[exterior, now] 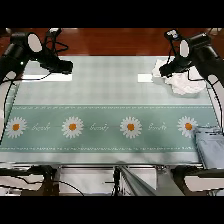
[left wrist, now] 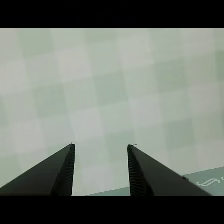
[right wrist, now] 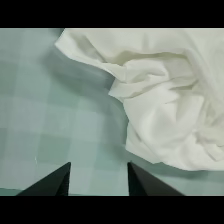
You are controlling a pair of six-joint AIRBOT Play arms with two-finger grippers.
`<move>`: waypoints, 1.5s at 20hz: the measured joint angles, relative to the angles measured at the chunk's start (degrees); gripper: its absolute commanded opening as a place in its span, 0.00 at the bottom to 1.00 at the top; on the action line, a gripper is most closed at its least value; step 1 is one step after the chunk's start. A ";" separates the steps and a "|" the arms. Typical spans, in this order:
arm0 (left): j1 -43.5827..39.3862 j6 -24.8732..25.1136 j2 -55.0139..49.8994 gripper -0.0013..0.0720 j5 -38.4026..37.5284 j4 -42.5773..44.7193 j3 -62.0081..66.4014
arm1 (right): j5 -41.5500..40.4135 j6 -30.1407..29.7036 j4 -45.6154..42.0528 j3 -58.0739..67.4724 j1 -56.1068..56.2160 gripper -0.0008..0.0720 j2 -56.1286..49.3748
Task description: Fold the shirts.
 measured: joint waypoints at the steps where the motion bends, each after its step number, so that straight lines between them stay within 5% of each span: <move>1: -0.02 0.00 0.00 0.58 0.00 0.00 0.00 | 0.00 0.00 0.00 0.00 0.00 0.62 0.00; 30: -0.13 2.21 -0.04 0.58 0.02 0.00 0.00 | -1.73 0.00 -0.11 0.00 0.00 0.62 0.00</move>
